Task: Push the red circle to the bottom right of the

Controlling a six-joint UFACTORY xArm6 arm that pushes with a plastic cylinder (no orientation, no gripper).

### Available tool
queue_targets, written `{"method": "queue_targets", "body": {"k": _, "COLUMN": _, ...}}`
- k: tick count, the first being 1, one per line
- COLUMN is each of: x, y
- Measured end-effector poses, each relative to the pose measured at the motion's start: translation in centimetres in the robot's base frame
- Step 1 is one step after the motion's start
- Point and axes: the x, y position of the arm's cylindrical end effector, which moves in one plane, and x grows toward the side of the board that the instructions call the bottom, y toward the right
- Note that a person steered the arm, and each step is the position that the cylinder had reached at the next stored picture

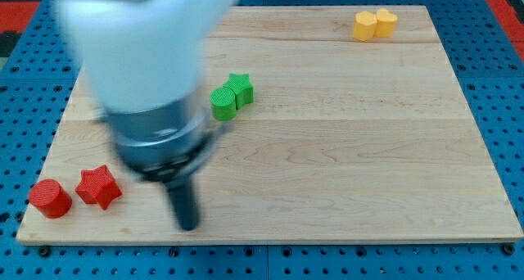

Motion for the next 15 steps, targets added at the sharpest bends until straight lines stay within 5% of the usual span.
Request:
{"method": "queue_targets", "body": {"k": 2, "x": 1.0, "y": -17.0}}
{"method": "queue_targets", "body": {"k": 3, "x": 0.5, "y": -17.4}}
{"method": "queue_targets", "body": {"k": 6, "x": -4.8, "y": -7.5}}
{"method": "queue_targets", "body": {"k": 7, "x": -5.0, "y": -9.8}}
{"method": "queue_targets", "body": {"k": 10, "x": -5.7, "y": 3.7}}
{"method": "queue_targets", "body": {"k": 11, "x": -7.2, "y": -0.7}}
{"method": "queue_targets", "body": {"k": 13, "x": -3.0, "y": -7.0}}
{"method": "queue_targets", "body": {"k": 15, "x": 1.1, "y": 6.4}}
